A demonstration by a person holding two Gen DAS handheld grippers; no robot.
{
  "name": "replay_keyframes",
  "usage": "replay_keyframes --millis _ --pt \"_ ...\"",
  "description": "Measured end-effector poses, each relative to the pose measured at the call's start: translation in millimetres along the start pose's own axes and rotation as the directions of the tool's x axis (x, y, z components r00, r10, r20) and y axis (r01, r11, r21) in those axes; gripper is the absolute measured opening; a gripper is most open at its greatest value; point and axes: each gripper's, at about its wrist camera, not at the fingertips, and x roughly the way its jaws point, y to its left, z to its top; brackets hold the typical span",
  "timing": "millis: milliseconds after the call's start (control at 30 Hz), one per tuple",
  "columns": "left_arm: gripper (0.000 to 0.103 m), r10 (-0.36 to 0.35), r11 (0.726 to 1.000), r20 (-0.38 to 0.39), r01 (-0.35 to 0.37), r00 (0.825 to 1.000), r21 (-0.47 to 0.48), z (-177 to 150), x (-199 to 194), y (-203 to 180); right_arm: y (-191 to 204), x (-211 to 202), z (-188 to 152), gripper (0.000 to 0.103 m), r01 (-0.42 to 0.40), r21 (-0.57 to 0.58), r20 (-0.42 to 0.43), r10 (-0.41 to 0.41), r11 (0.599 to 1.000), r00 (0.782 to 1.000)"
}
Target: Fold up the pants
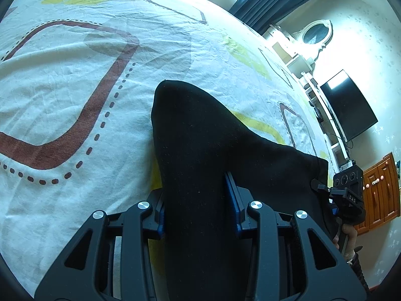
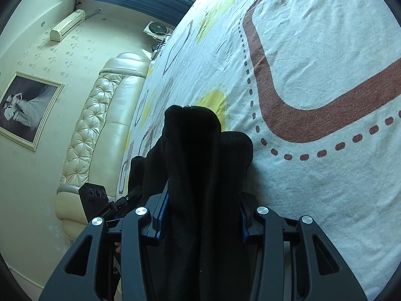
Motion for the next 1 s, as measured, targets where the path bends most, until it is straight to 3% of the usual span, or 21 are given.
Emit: replay_keyframes --millis 100,233,333,500,700,867,900,933,1000 --pt "0.043 -0.007 1.000 0.004 0.007 1.000 0.019 -3.1 -1.3 -1.1 -1.2 0.2 -0.4 0.044 -0.014 0.005 -0.011 0.014 1.000 1.000" --pt "0.067 -0.073 0.997 -0.016 0.073 0.997 -0.012 -10.9 -9.5 5.7 -7.5 -6.1 -3.3 0.052 -0.047 0.048 -0.026 0.048 0.998 0.998" --pt "0.080 -0.115 0.992 -0.005 0.114 0.993 -0.055 -26.5 -25.9 9.5 -8.8 -17.3 -9.6 0.063 -0.080 0.077 -0.034 0.083 0.994 0.996" --pt "0.081 -0.171 0.977 -0.024 0.167 0.985 -0.131 -65.7 -48.1 17.3 -12.6 -42.2 -35.9 0.071 -0.095 0.103 -0.037 0.099 0.990 0.994" --pt "0.086 -0.193 0.975 -0.053 0.185 0.980 -0.123 -101.6 -60.4 8.3 -10.3 -55.7 -76.9 0.072 -0.087 0.094 -0.073 0.094 0.992 0.993" --pt "0.086 -0.136 0.982 -0.039 0.130 0.990 -0.141 -106.6 -53.9 -0.8 -7.8 -51.9 -80.8 0.073 -0.052 0.116 -0.046 0.057 0.992 0.997" --pt "0.081 -0.120 0.981 -0.036 0.113 0.992 -0.155 -104.6 -52.3 -0.6 -5.7 -50.2 -80.8 0.070 -0.034 0.116 -0.040 0.039 0.993 0.998" --pt "0.068 -0.105 0.982 -0.035 0.098 0.994 -0.161 -104.8 -51.6 -1.4 -3.7 -48.4 -81.3 0.066 -0.010 0.112 -0.036 0.014 0.994 0.999" --pt "0.057 -0.106 0.981 -0.037 0.099 0.994 -0.170 -105.6 -50.8 -2.2 -3.1 -45.0 -83.5 0.054 0.034 0.106 -0.034 -0.031 0.994 0.999"
